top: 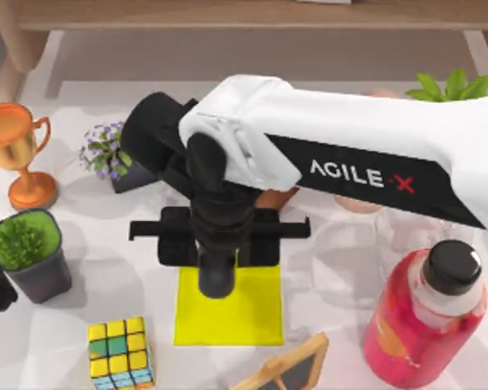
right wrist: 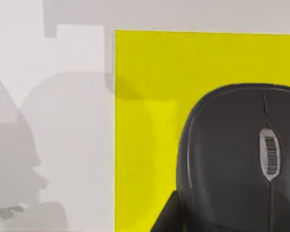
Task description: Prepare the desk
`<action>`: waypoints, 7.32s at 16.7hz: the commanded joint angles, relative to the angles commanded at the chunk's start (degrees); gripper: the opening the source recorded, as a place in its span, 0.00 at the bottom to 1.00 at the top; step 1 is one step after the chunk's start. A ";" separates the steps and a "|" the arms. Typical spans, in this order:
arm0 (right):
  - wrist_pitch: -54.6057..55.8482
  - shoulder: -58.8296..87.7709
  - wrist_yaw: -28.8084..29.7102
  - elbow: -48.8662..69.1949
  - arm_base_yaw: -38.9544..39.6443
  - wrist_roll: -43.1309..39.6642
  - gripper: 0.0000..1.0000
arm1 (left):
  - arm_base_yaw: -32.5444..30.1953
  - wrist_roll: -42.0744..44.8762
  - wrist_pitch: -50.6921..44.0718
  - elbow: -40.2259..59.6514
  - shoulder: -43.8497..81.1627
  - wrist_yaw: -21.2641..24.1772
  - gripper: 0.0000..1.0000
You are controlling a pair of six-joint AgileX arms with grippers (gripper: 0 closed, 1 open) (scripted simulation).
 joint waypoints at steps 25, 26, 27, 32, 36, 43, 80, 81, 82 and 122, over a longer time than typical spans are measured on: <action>-0.23 2.11 -0.16 -1.88 0.02 0.01 1.00 | 0.00 0.00 0.00 0.00 0.00 0.00 1.00; -0.23 2.11 -0.16 -1.88 0.02 0.01 1.00 | 0.00 0.00 0.00 0.00 0.00 0.00 1.00; -0.23 2.11 -0.16 -1.88 0.02 0.01 1.00 | 0.00 0.00 0.00 0.00 0.00 0.00 1.00; 0.11 1.73 -0.26 -2.06 -0.27 -0.28 1.00 | 0.00 0.00 0.00 0.00 0.00 0.00 1.00; 6.08 -3.70 -2.00 -5.30 -4.30 -5.34 1.00 | 0.00 0.00 0.00 0.00 0.00 0.00 1.00; 33.03 -20.35 -9.98 -19.17 -21.48 -27.44 1.00 | 0.00 0.00 0.00 0.00 0.00 0.00 1.00; 149.39 -9.73 -45.31 -76.12 -94.69 -140.76 1.00 | 0.00 0.00 0.00 0.00 0.00 0.00 1.00; 148.77 -9.41 -44.64 -75.24 -93.97 -140.80 1.00 | 0.00 0.00 0.00 0.00 0.00 0.00 1.00; 148.10 -9.07 -43.85 -74.25 -93.20 -140.83 1.00 | 0.00 0.00 0.00 0.00 0.00 0.00 1.00; 138.76 -3.66 -35.69 -59.97 -85.25 -140.84 0.00 | 0.00 0.00 0.00 0.00 0.00 0.00 1.00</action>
